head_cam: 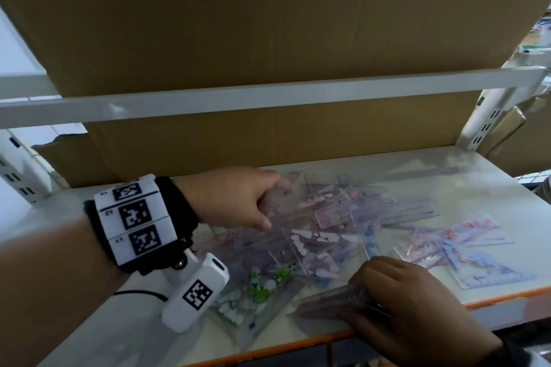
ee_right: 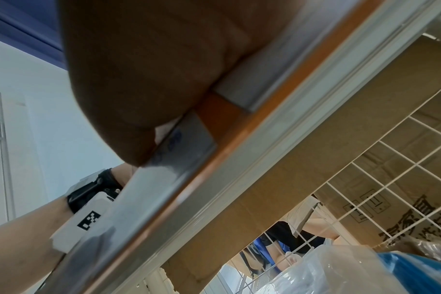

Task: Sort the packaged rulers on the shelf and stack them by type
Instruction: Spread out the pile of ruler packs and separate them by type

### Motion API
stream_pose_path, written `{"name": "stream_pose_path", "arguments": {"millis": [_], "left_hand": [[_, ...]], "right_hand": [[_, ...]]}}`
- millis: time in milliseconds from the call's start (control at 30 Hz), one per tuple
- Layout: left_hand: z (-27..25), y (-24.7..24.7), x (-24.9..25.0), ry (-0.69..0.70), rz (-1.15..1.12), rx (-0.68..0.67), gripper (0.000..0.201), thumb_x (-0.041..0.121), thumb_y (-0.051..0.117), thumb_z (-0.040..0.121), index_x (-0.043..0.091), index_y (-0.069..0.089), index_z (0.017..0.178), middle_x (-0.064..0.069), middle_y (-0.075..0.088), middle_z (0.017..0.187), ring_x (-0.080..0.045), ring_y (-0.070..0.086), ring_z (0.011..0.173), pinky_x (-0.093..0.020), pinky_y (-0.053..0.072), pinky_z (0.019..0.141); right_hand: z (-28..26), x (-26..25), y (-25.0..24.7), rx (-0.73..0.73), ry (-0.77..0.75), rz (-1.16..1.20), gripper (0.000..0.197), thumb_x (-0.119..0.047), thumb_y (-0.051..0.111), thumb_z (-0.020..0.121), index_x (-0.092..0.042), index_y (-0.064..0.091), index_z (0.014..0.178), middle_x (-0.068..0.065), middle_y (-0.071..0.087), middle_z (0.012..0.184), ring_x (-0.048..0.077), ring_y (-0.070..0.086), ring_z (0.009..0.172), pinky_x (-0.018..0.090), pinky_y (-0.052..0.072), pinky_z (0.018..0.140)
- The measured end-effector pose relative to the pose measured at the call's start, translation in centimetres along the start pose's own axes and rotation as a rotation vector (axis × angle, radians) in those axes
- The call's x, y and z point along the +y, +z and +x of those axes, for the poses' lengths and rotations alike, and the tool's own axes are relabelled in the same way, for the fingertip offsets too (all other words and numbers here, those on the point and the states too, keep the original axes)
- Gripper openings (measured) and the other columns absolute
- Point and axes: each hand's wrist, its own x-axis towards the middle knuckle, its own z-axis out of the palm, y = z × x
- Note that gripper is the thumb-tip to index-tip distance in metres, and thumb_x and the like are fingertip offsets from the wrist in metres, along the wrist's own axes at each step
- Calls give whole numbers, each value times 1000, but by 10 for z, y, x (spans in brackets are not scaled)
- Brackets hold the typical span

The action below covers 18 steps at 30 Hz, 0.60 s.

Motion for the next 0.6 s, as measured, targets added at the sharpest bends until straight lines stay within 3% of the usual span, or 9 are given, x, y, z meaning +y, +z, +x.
{"name": "stream_pose_path", "arguments": {"millis": [67,133,233,267,333,400,467,533,600], "left_hand": [[-3,-5,1,13,-159,59,24,35,69,89,34,65,113,8,68,83,-1,64,69,-17,48,63],[-9,-6,7,1,-354,102,12,35,63,94,30,71,99,7,73,82,-8,69,70,-21,53,66],[-17,-4,19,-10,-445,161,27,48,53,95,34,75,96,5,71,76,-13,65,68,-30,51,65],[-20,-2,22,-12,-446,174,32,56,49,92,37,75,97,-2,65,67,-20,57,60,-33,47,59],[-26,3,30,-11,-490,172,39,64,45,85,40,73,99,-5,49,56,-21,41,49,-30,35,51],[-31,10,38,20,-554,188,32,58,52,86,37,74,99,0,62,63,-18,51,50,-28,41,51],[-33,18,44,75,-591,225,15,40,65,91,30,76,95,5,74,80,-12,66,59,-23,52,56],[-35,27,47,87,-604,228,7,30,72,88,29,77,93,3,75,82,-12,71,65,-26,58,63],[-36,36,47,89,-560,216,8,30,75,85,30,78,93,5,75,80,-11,71,68,-32,61,68]], "right_hand": [[0,1,0,6,-10,-5,21,-42,72,79,-23,66,76,-10,61,73,9,61,67,22,48,55],[1,1,0,4,-11,-3,20,-41,73,78,-23,67,77,-10,62,73,9,61,67,22,49,55],[0,1,-3,17,8,58,20,-41,71,79,-21,68,78,-11,62,74,6,61,68,17,48,58],[0,1,-3,35,26,94,21,-42,69,80,-21,67,79,-12,61,74,5,60,69,16,47,59],[-2,3,-5,82,74,183,24,-43,66,82,-19,64,79,-12,59,75,4,58,70,16,45,60],[-5,5,-6,124,117,253,29,-43,68,83,-15,63,77,-12,58,74,3,58,69,18,46,61],[-7,6,-7,162,153,299,26,-39,72,82,-15,64,78,-13,60,73,0,59,70,18,46,61],[-8,5,-8,193,167,338,18,-36,73,80,-19,66,82,-16,61,74,-3,60,72,15,45,61],[-9,5,-9,193,170,378,16,-35,73,80,-21,68,87,-15,64,78,-2,62,75,15,46,62]]}}
